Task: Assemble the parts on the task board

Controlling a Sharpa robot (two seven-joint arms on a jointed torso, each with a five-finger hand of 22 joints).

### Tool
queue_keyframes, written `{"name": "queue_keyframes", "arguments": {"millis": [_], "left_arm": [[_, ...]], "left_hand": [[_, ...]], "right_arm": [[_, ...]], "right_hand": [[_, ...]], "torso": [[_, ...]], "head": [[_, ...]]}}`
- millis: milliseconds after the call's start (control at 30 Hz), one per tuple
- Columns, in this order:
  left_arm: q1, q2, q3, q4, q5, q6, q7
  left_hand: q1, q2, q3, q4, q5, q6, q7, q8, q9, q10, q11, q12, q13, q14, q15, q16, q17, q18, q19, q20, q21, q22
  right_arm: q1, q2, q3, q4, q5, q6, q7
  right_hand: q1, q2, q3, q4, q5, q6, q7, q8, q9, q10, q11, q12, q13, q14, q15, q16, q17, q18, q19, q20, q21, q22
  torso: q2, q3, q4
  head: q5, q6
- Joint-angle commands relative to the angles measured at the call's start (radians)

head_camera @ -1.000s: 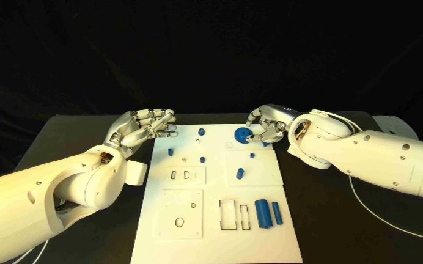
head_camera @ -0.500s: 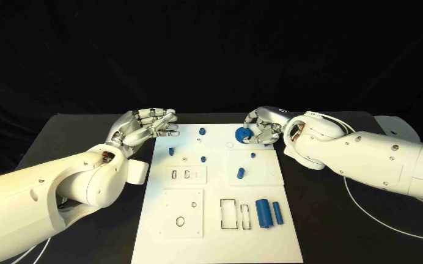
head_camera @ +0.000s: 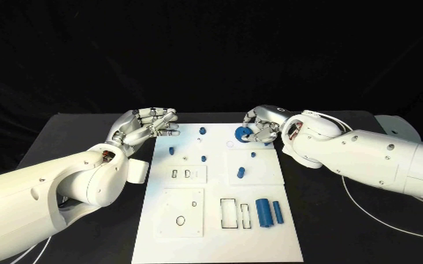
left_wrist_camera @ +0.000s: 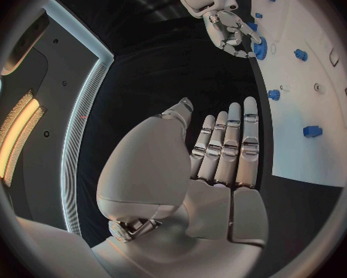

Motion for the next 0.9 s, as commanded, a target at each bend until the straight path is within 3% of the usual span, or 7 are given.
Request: {"name": "queue_keyframes", "arguments": {"millis": [33, 200, 367, 633, 900], "left_arm": [[0.001, 0.002, 0.001, 0.001, 0.002, 0.020, 0.004], [0.001, 0.002, 0.001, 0.001, 0.002, 0.022, 0.002], [0.001, 0.002, 0.001, 0.000, 0.002, 0.022, 0.001], [0.001, 0.003, 0.001, -0.002, 0.002, 0.023, 0.000], [0.001, 0.005, 0.001, -0.002, 0.002, 0.022, 0.001]], "left_hand": [[-0.004, -0.003, 0.005, 0.000, -0.001, -0.004, 0.042, -0.006, -0.001, -0.003, 0.003, -0.007, 0.001, -0.006, -0.002, -0.006, 0.001, 0.014, 0.007, 0.002, 0.001, -0.001], [-0.004, -0.002, 0.006, 0.000, -0.001, -0.003, 0.042, -0.006, -0.001, -0.003, 0.003, -0.007, 0.001, -0.007, -0.002, -0.007, 0.001, 0.014, 0.007, 0.002, 0.001, -0.001], [-0.004, -0.002, 0.006, 0.000, -0.001, -0.003, 0.042, -0.006, -0.001, -0.003, 0.003, -0.007, 0.001, -0.007, -0.002, -0.007, 0.001, 0.014, 0.007, 0.002, 0.001, -0.001], [-0.004, -0.002, 0.006, 0.000, -0.001, -0.003, 0.042, -0.006, -0.001, -0.003, 0.003, -0.007, 0.001, -0.007, -0.001, -0.007, 0.002, 0.014, 0.007, 0.002, 0.000, -0.001], [-0.004, -0.002, 0.006, 0.000, -0.001, -0.003, 0.042, -0.006, -0.001, -0.003, 0.003, -0.007, 0.001, -0.007, -0.001, -0.007, 0.002, 0.014, 0.007, 0.002, 0.000, -0.001]], "right_arm": [[-0.003, 0.001, -0.002, 0.001, -0.071, 0.006, -0.014], [-0.005, 0.001, -0.002, 0.014, -0.122, -0.002, -0.020], [-0.007, 0.000, -0.002, 0.026, -0.158, -0.029, -0.028], [-0.008, -0.003, -0.002, 0.068, -0.185, -0.147, -0.025], [0.001, 0.022, -0.001, 0.130, -0.229, -0.192, -0.038]], "right_hand": [[0.030, 0.009, 0.029, -0.009, -0.040, 0.031, -0.007, 0.015, 0.000, 0.038, -0.007, 0.015, 0.176, 0.089, 0.000, 0.004, 0.189, -0.017, 0.012, -0.002, 0.009, 0.089], [0.043, 0.006, 0.076, -0.022, -0.048, 0.098, -0.031, 0.034, 0.003, 0.053, -0.027, 0.031, 0.194, 0.090, -0.017, 0.006, 0.195, -0.019, 0.017, -0.017, 0.015, 0.100], [0.043, 0.005, 0.100, -0.028, -0.039, 0.120, -0.041, 0.038, 0.005, 0.059, -0.037, 0.037, 0.201, 0.091, -0.025, 0.007, 0.199, -0.022, 0.023, -0.025, 0.021, 0.110], [0.036, 0.001, 0.130, -0.033, -0.010, 0.132, -0.046, 0.032, 0.004, 0.066, -0.042, 0.043, 0.208, 0.094, -0.031, 0.010, 0.211, -0.026, 0.034, -0.031, 0.033, 0.128], [0.030, 0.000, 0.139, -0.033, -0.002, 0.134, -0.046, 0.029, 0.004, 0.067, -0.042, 0.045, 0.210, 0.095, -0.031, 0.012, 0.219, -0.028, 0.039, -0.033, 0.039, 0.135]], "torso": [[0.000, 0.0001, -0.0007], [0.000, 0.0001, -0.0018], [0.000, -0.0002, 0.0001], [0.000, -0.0004, 0.0004], [0.001, -0.0006, -0.0003]], "head": [[0.000, -0.003], [0.001, -0.002], [0.000, -0.001], [0.006, 0.001], [0.013, 0.002]]}}
